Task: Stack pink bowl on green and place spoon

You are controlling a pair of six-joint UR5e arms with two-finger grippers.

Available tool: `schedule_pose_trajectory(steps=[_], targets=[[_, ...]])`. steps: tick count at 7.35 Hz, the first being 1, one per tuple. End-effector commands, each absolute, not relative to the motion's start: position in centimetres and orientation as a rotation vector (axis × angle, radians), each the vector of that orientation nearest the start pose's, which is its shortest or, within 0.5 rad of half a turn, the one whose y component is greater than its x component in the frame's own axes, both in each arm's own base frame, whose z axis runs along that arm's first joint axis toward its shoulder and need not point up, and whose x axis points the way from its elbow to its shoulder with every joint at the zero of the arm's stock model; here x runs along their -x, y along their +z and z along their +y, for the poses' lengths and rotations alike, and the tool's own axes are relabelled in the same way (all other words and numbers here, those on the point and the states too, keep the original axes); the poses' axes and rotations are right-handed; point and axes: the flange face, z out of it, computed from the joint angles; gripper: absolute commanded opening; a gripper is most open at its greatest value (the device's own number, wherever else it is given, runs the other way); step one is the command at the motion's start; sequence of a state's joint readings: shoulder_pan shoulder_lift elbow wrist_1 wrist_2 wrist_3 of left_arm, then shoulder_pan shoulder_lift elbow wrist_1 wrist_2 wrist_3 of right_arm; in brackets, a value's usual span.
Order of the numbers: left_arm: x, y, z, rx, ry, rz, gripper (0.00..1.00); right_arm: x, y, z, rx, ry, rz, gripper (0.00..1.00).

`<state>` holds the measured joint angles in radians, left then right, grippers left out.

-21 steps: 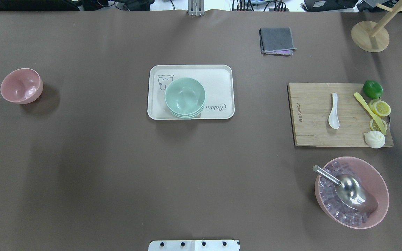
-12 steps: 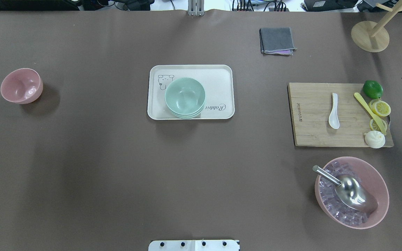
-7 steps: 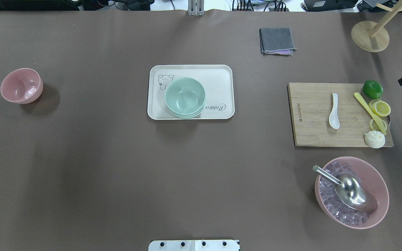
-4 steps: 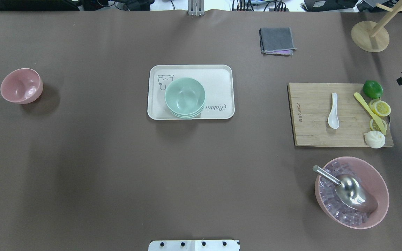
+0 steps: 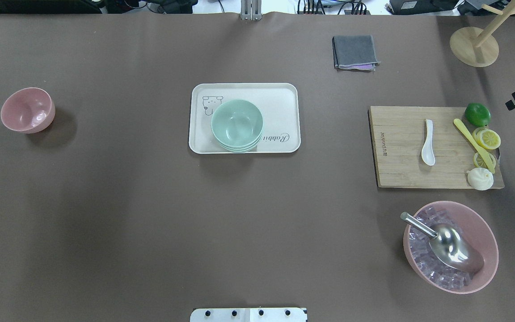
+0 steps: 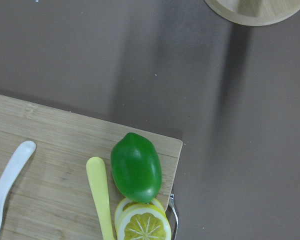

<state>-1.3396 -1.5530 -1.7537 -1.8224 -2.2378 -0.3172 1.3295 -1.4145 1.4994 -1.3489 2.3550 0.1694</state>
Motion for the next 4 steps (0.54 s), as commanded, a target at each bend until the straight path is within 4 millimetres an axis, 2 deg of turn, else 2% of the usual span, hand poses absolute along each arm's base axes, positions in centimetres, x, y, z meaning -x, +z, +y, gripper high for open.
schedule_pose_trajectory(steps=[1, 2, 3, 4], targets=[[-4.5, 55.1, -50.4, -0.208, 0.054, 0.746, 0.98, 8.0, 58.4, -57.1, -0.122, -0.168, -0.813, 1.0], [-4.6, 56.3, -50.2, -0.174, 0.056, 0.764, 0.98, 7.9, 59.0, -56.9, -0.113, -0.163, -0.807, 1.0], [-4.4, 58.8, -50.2, -0.117, 0.076, 0.827, 0.98, 7.7, 59.6, -56.6, -0.105, -0.157, -0.799, 1.0], [-2.2, 59.4, -50.4, -0.136, 0.074, 0.819, 0.98, 7.7, 59.3, -56.6, -0.108, -0.156, -0.8, 1.0]])
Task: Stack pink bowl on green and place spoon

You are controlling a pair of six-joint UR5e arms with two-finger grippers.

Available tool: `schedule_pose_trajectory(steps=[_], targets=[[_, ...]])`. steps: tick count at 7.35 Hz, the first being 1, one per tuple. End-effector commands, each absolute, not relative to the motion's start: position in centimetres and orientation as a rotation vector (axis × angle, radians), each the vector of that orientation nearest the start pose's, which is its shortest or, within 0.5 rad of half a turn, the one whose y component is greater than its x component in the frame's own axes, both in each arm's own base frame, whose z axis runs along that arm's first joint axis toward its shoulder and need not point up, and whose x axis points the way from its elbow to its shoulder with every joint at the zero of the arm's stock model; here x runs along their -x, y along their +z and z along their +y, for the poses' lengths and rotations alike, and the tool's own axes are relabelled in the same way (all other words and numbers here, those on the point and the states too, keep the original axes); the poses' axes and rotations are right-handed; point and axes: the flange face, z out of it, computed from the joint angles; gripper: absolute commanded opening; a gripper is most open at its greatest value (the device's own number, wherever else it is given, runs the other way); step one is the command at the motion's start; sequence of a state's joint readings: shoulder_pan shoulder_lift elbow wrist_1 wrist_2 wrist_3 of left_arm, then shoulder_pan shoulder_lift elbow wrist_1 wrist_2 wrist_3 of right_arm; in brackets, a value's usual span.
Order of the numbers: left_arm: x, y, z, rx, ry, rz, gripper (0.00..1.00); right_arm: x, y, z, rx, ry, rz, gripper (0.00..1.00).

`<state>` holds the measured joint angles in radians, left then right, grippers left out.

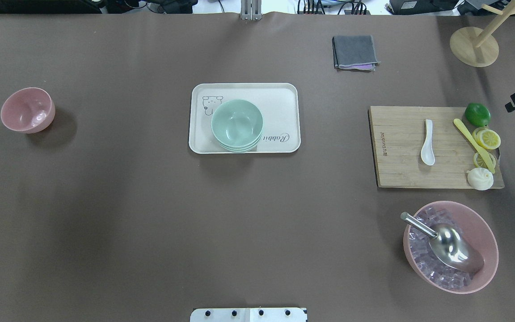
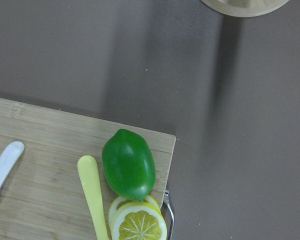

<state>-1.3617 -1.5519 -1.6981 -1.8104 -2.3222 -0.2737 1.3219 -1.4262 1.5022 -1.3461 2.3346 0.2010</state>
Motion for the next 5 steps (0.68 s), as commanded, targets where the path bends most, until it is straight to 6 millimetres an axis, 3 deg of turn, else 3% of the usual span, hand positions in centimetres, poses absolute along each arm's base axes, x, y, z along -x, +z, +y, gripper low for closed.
schedule_pose_trajectory(steps=[1, 4, 5], targets=[[-1.4, 60.3, -50.6, -0.14, 0.082, 0.813, 0.98, 7.4, 58.8, -57.0, -0.103, -0.115, -0.804, 1.0], [-1.1, 60.2, -51.0, -0.139, 0.076, 0.814, 0.98, 4.0, 58.3, -57.2, -0.108, -0.069, -0.87, 1.0], [-1.3, 60.5, -51.2, -0.133, 0.076, 0.813, 0.98, 4.1, 57.5, -57.2, -0.112, -0.067, -0.886, 1.0]])
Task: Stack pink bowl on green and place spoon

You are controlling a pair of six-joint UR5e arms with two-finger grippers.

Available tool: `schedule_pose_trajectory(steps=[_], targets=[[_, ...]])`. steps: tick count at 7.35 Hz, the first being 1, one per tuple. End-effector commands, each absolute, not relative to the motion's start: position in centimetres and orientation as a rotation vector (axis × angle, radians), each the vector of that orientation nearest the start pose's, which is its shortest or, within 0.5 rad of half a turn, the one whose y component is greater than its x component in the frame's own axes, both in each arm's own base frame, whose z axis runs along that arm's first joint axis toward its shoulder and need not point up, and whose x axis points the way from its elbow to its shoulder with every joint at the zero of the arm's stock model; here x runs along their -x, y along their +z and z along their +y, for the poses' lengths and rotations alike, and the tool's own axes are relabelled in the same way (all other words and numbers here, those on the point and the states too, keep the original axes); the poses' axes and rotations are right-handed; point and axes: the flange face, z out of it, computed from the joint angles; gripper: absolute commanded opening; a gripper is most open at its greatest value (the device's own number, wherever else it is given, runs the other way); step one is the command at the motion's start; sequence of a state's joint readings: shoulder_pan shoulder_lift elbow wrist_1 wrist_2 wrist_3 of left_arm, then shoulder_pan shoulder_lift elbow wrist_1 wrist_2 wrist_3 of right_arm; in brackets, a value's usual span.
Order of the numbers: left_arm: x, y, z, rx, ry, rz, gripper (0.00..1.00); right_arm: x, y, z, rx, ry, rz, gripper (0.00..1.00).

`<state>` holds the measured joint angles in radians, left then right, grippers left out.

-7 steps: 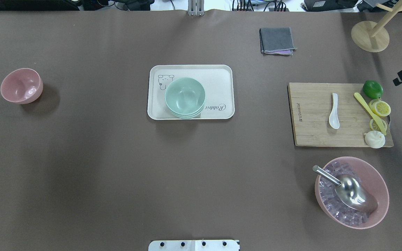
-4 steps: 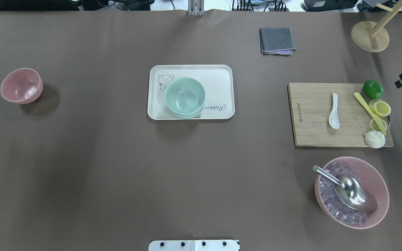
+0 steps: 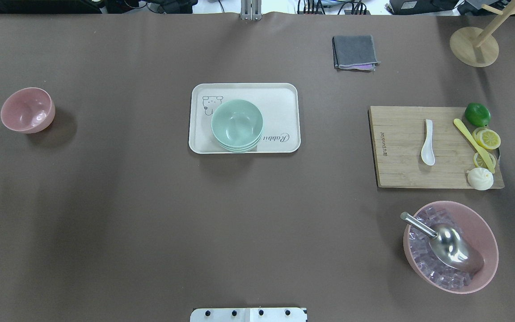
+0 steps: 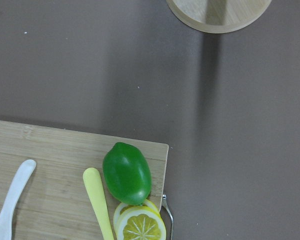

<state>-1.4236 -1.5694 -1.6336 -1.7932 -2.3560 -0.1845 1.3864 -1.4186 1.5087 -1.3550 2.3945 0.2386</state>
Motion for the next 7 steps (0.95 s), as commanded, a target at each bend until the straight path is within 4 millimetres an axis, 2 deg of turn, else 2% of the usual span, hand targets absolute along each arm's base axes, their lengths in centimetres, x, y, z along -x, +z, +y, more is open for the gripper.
schedule_pose_trajectory(steps=[1, 2, 3, 5, 6, 7], targets=[[-1.6, 60.0, -52.3, -0.14, 0.082, 0.822, 0.97, 6.7, 57.1, -57.3, -0.092, -0.09, -0.884, 1.0], [-2.2, 58.9, -54.2, -0.134, 0.049, 0.828, 0.97, 8.8, 56.4, -57.5, -0.067, -0.071, -0.889, 1.0], [-4.0, 59.3, -56.2, -0.12, 0.022, 0.833, 0.97, 10.1, 55.4, -57.9, -0.05, -0.043, -0.897, 1.0], [-9.0, 60.2, -60.0, -0.089, 0.059, 0.842, 0.97, 13.8, 53.6, -58.7, -0.051, -0.065, -0.872, 1.0], [-10.5, 60.2, -60.7, -0.092, 0.056, 0.849, 0.97, 15.5, 52.7, -59.0, -0.04, -0.066, -0.877, 1.0], [-13.3, 60.2, -60.4, -0.064, 0.072, 0.847, 0.96, 16.7, 52.6, -58.8, -0.033, -0.079, -0.875, 1.0]])
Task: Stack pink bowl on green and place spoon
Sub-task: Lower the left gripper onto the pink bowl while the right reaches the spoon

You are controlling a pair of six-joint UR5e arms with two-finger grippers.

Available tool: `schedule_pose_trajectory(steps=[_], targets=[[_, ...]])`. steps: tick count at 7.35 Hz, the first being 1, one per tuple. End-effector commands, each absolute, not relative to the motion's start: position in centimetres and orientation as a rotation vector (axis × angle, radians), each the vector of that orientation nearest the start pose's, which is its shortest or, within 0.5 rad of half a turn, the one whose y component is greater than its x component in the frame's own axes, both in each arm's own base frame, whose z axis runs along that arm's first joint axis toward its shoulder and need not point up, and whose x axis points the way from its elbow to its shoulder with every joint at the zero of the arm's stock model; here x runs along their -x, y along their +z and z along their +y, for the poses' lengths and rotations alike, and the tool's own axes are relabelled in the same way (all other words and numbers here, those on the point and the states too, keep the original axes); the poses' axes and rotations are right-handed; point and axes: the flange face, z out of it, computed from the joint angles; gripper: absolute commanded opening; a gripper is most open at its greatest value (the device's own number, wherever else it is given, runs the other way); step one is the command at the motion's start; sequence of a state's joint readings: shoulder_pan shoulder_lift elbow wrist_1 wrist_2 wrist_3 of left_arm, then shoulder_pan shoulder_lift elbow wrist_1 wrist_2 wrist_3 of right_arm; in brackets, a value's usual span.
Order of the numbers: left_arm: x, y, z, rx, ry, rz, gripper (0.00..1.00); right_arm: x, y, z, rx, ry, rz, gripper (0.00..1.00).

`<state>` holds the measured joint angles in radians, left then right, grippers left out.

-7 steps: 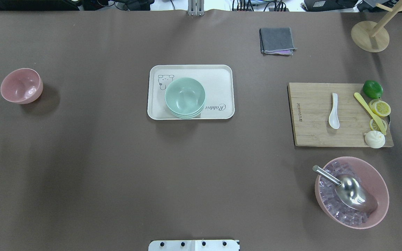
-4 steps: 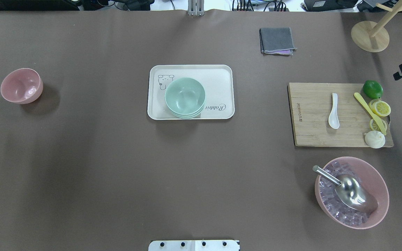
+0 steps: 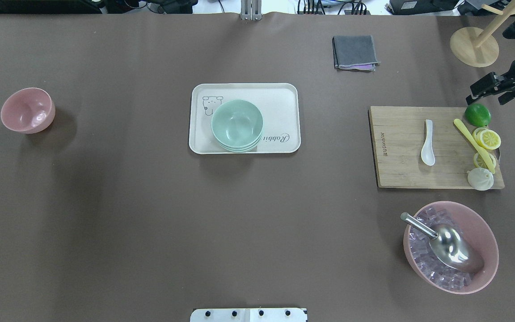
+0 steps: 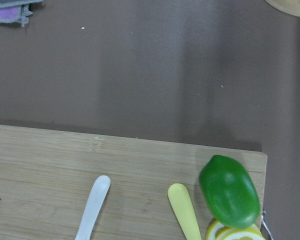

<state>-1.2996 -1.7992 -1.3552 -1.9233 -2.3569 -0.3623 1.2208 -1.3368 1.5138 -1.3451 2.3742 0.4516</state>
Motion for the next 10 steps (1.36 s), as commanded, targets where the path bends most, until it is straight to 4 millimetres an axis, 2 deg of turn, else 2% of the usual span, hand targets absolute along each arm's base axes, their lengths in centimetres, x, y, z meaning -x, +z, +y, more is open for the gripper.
schedule_pose_trajectory(steps=[1, 3, 4, 5, 6, 8, 10], targets=[[-13.9, 61.0, -60.5, -0.068, 0.073, 0.812, 0.95, 17.3, 52.2, -58.6, -0.038, -0.093, -0.876, 1.0], [-14.8, 62.8, -60.3, -0.065, 0.086, 0.809, 0.95, 19.7, 51.7, -58.2, -0.066, -0.147, -0.891, 1.0], [-15.7, 63.0, -60.6, -0.055, 0.094, 0.807, 0.92, 20.0, 51.6, -58.2, -0.071, -0.152, -0.884, 1.0], [-16.9, 63.7, -60.4, -0.034, 0.107, 0.804, 0.88, 20.1, 51.5, -58.1, -0.079, -0.157, -0.887, 1.0], [-17.3, 63.2, -60.8, -0.038, 0.113, 0.806, 0.78, 20.1, 51.4, -58.1, -0.082, -0.158, -0.887, 1.0], [-17.3, 63.2, -60.8, -0.035, 0.11, 0.808, 0.0, 20.0, 51.4, -58.1, -0.081, -0.156, -0.887, 1.0], [-17.6, 61.9, -61.5, -0.038, 0.089, 0.821, 0.0, 20.1, 51.2, -58.1, -0.07, -0.123, -0.889, 1.0]])
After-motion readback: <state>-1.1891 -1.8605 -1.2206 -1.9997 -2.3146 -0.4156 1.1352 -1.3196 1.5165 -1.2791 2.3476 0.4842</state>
